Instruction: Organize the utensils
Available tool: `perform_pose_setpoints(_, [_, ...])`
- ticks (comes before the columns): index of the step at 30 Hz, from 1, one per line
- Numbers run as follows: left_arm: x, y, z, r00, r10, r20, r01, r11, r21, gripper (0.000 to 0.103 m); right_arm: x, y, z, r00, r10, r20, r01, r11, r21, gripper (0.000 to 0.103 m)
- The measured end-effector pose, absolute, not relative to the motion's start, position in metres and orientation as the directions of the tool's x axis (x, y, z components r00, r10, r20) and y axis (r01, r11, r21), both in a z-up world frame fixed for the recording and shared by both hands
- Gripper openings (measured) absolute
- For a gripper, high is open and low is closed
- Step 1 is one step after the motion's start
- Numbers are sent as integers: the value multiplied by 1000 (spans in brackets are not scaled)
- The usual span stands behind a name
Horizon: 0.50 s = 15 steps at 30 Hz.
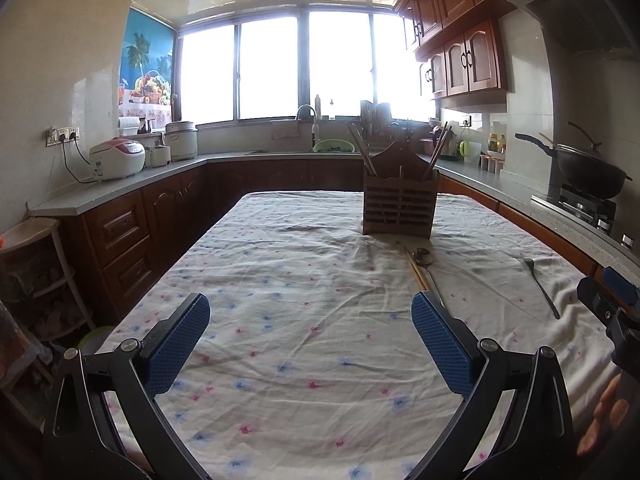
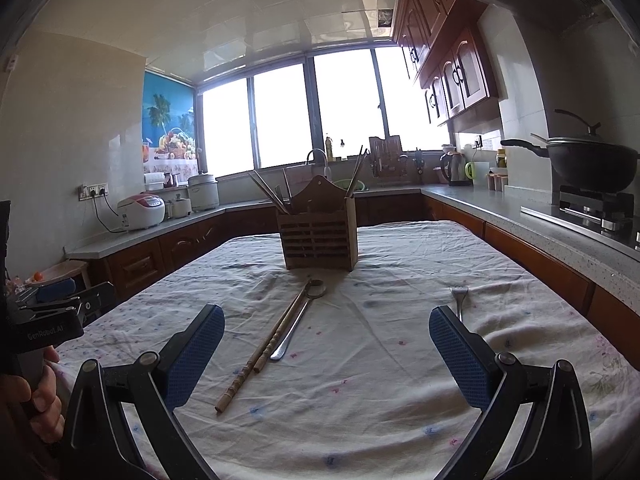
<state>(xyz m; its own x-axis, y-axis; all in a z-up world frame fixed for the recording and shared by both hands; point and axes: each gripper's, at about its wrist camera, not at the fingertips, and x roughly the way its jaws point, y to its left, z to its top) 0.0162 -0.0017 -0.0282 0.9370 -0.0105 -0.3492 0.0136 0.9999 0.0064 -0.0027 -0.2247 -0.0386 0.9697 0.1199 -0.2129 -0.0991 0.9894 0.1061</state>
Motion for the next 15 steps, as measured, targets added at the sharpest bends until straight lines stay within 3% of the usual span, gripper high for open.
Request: perform_pose_setpoints(15, [18, 0, -28, 937, -14, -350, 15, 1000, -1, 103, -7, -223, -38, 970, 128, -207, -108, 989, 103, 103])
